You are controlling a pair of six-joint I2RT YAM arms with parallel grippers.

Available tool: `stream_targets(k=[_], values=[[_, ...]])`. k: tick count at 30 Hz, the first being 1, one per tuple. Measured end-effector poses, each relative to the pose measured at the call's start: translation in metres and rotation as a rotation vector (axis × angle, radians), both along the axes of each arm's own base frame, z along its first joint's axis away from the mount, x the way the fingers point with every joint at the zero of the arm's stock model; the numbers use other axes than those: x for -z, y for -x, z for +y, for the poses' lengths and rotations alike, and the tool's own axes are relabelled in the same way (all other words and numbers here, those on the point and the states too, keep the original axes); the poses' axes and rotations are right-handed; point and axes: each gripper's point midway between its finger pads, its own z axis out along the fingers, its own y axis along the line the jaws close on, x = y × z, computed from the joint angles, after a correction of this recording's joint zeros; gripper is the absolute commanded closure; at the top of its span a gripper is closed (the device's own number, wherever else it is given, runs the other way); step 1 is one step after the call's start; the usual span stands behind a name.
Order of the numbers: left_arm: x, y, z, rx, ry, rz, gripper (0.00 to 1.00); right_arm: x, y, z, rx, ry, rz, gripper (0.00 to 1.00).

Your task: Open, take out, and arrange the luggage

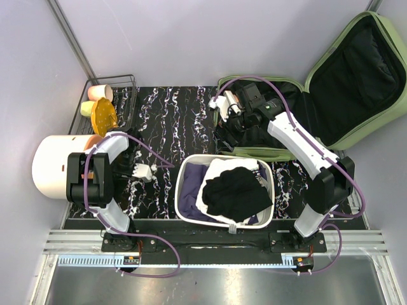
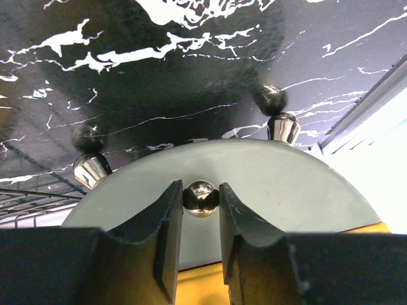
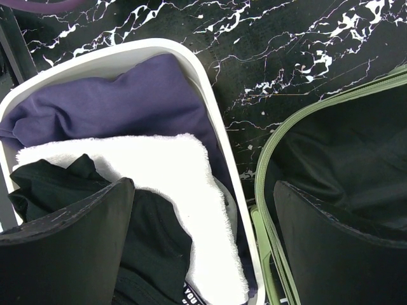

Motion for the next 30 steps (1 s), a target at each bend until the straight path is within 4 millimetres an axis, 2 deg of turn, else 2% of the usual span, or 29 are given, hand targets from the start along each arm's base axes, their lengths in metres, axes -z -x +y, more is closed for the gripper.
stream_targets(k=[5,7,17,24,30], values=[[-0.004,-0.001,-0.007,-0.011,0.038,0.002,0.97,0.001,-0.001,0.0,0.001,-0.001,-0.002,0.0],[-0.006,-0.002,-0.015,-0.008,0.053,0.004,1.0,0.002,-0.001,0.0,0.001,-0.002,-0.003,0.0],[-0.007,-0.004,-0.06,0.009,0.108,0.005,1.0,0.002,0.0,-0.004,0.007,-0.002,-0.004,0.0],[0.001,-0.009,-0.087,-0.003,0.092,0.015,1.0,0.001,0.0,-0.007,0.015,-0.006,-0.01,0.0],[0.003,-0.016,-0.102,0.008,0.062,-0.003,1.0,0.003,0.001,-0.009,0.019,-0.007,-0.012,0.0]])
